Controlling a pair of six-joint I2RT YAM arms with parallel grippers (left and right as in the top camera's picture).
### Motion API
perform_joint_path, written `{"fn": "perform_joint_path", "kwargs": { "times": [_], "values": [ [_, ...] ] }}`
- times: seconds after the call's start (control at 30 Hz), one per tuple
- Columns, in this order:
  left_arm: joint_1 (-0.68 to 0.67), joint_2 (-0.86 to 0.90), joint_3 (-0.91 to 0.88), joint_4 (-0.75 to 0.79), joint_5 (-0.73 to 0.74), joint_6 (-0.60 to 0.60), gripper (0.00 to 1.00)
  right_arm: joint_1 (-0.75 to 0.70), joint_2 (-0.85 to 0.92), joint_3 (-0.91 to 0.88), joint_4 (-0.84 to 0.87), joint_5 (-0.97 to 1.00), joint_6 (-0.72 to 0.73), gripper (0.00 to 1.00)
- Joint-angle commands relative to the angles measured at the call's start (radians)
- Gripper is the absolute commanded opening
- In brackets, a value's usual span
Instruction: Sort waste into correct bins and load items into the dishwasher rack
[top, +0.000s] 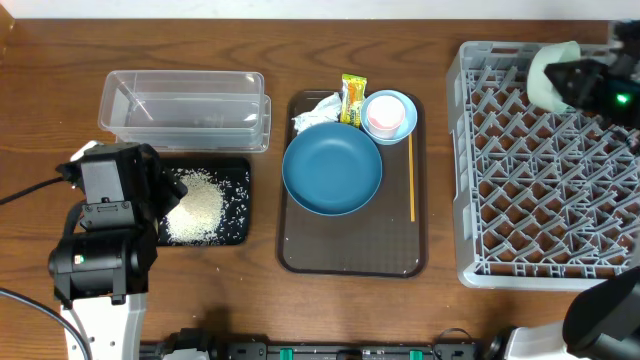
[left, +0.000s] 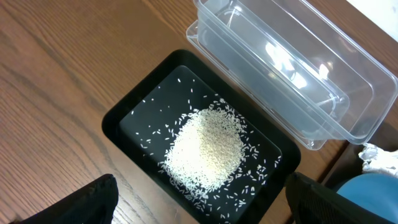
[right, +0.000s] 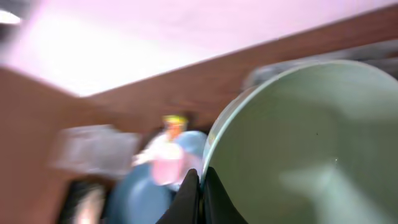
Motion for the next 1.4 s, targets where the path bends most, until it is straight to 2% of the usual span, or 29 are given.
{"fn": "perform_joint_path", "kwargs": {
  "times": [0.0,0.5,0.7,1.17,1.37],
  "values": [
    [0.005,0.000,0.012,-0.002,-0.005,0.006,0.88,-0.039,0.023,-0.046,0.000,-0.397,-0.084,0.01],
    [0.005,0.000,0.012,-0.001,-0.005,0.006,0.88,-0.054,0.070,-0.257,0.053,-0.407,-0.082,0.01],
    [0.005,0.000,0.012,-0.001,-0.005,0.006,0.88,-0.055,0.070,-0.333,0.140,-0.404,-0.085,0.01],
    [0.005,0.000,0.012,-0.001,-0.005,0.006,0.88,-0.077,0.197,-0.343,0.190,-0.402,-0.048,0.01],
    [0.005,0.000,0.012,-0.001,-0.005,0.006,0.88,-0.143,0.152,-0.339,0.182,-0.275,0.029,0.02]
  ]
}}
